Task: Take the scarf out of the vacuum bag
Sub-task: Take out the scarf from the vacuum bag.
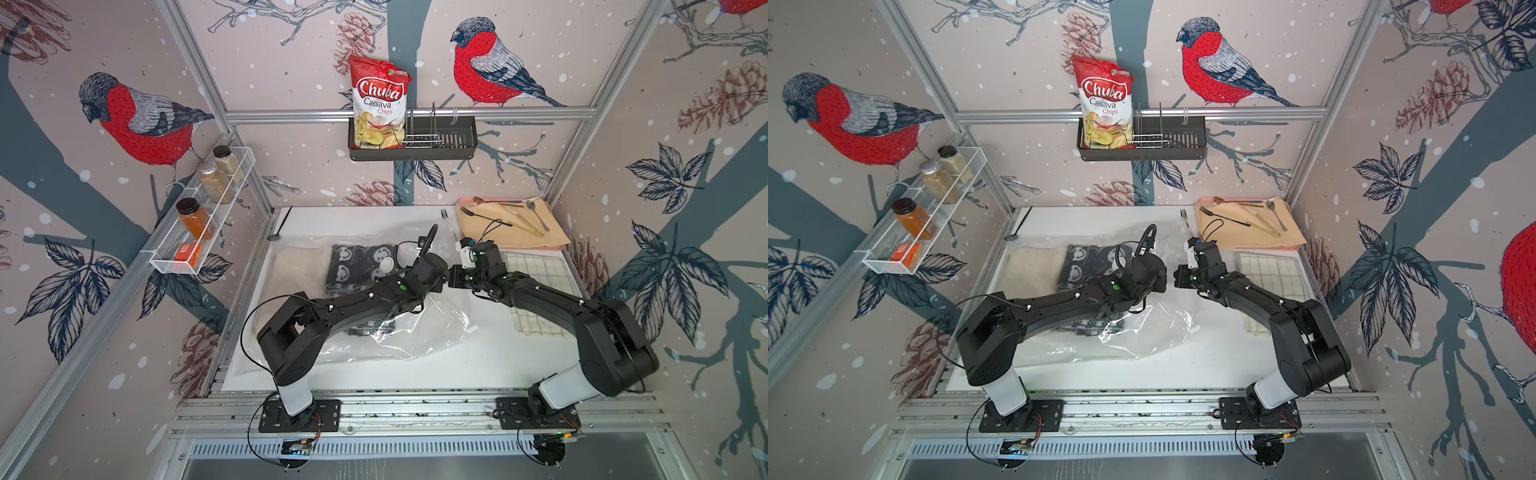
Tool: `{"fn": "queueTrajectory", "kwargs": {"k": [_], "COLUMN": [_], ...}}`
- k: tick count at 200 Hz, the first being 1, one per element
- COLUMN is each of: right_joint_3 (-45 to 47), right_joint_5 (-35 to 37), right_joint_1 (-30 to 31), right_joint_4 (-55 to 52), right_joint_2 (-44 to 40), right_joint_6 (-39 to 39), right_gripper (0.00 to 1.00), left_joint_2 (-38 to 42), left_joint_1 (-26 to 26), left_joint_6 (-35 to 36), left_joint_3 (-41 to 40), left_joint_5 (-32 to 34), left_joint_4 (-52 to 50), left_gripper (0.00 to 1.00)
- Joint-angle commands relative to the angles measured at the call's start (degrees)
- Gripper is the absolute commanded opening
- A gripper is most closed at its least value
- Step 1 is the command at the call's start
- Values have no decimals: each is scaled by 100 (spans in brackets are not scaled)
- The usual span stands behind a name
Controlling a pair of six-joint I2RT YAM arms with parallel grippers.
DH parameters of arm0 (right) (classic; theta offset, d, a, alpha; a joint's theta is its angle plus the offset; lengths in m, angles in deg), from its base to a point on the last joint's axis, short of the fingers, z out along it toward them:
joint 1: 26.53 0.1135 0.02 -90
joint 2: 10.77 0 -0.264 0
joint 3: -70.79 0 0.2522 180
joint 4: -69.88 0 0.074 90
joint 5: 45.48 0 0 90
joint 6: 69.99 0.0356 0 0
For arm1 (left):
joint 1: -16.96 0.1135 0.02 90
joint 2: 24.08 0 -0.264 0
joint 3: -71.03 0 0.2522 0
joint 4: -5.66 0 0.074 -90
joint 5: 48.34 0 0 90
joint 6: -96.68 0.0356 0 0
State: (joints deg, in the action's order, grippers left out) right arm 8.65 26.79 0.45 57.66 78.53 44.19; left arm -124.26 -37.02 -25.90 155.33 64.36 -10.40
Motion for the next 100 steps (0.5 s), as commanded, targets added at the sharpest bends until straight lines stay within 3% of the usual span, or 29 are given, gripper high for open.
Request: {"fn": "queueTrajectory", "kwargs": {"k": [1,79,100], "right_joint_3": [29,-20,-340], "right_joint_5": [-493,-1488,-1706], "right_joint_1": [52,202,163], "right_joint_4": [316,1339,1084], "right_joint_2": [263,1046,1446], "right_joint_6": [97,713,917], "right_gripper": [0,0,0], "left_joint_2": [112,419,490], "left_joint_1": [-42,-96,-99], "left_joint_6": [99,233,269], "left_joint_3": [104,77,32], "left_joint_5": [108,122,166], "left_joint_4": [28,115,157], "left_gripper": [0,0,0]}}
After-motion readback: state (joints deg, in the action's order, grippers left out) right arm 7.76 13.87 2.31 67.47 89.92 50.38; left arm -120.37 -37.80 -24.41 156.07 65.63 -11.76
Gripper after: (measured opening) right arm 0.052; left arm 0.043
